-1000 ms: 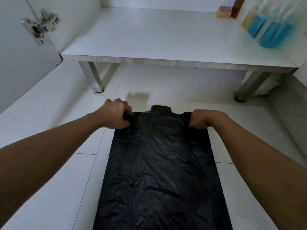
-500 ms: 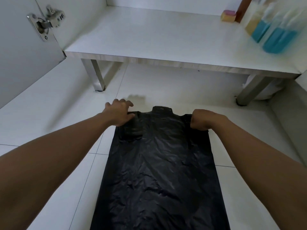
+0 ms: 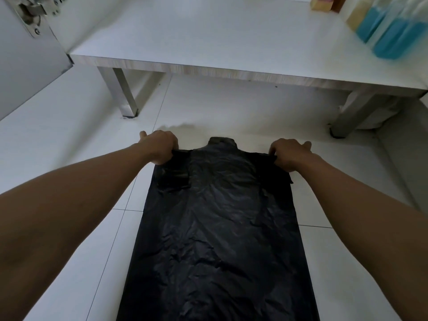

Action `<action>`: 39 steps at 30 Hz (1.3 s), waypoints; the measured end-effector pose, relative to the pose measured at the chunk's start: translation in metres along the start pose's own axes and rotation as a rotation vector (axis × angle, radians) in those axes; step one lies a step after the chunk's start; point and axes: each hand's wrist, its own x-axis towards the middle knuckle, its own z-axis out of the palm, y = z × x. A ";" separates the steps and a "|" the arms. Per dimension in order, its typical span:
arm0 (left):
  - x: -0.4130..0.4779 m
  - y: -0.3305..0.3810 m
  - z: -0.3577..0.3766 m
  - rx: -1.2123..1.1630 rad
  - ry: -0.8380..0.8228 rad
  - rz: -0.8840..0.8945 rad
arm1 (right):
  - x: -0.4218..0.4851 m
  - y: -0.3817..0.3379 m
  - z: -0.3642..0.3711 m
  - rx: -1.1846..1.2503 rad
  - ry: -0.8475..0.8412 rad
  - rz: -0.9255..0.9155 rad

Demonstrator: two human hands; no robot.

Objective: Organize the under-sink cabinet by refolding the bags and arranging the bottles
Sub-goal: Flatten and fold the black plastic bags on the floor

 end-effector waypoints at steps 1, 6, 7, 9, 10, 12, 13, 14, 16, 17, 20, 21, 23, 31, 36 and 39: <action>0.000 0.001 0.000 0.009 0.012 -0.007 | 0.001 0.001 -0.001 -0.005 0.000 0.009; -0.001 0.003 -0.015 -0.031 0.168 -0.053 | -0.001 0.011 -0.019 0.030 0.200 0.032; -0.002 0.003 -0.020 -0.037 0.199 -0.054 | -0.003 0.012 -0.023 0.050 0.261 0.024; -0.004 0.006 -0.031 -0.027 0.267 -0.054 | -0.009 0.014 -0.033 0.088 0.371 0.010; -0.006 0.007 -0.036 -0.025 0.311 -0.054 | -0.014 0.015 -0.038 0.106 0.420 0.003; -0.012 0.009 -0.046 -0.037 0.390 -0.050 | -0.023 0.016 -0.047 0.137 0.502 -0.021; -0.015 0.009 -0.050 -0.045 0.418 -0.044 | -0.028 0.017 -0.051 0.135 0.536 -0.037; -0.019 0.009 -0.053 -0.048 0.438 -0.036 | -0.033 0.018 -0.053 0.120 0.562 -0.052; -0.028 0.010 -0.059 -0.050 0.463 -0.012 | -0.047 0.020 -0.054 0.091 0.593 -0.066; -0.034 0.009 -0.061 -0.053 0.465 0.000 | -0.055 0.021 -0.053 0.094 0.598 -0.076; -0.053 0.009 -0.062 -0.041 0.487 0.054 | -0.082 0.025 -0.041 0.120 0.632 -0.126; -0.061 0.009 -0.061 -0.034 0.495 0.073 | -0.091 0.026 -0.035 0.120 0.652 -0.139; -0.078 0.009 -0.057 -0.024 0.507 0.104 | -0.111 0.028 -0.022 0.120 0.683 -0.168; -0.148 0.009 -0.003 -0.138 0.340 0.172 | -0.180 0.032 0.029 0.108 0.600 -0.232; -0.176 0.013 0.030 -0.076 0.233 0.185 | -0.198 0.031 0.054 0.069 0.475 -0.203; -0.183 0.017 0.042 -0.027 0.157 0.185 | -0.200 0.030 0.058 0.075 0.344 -0.178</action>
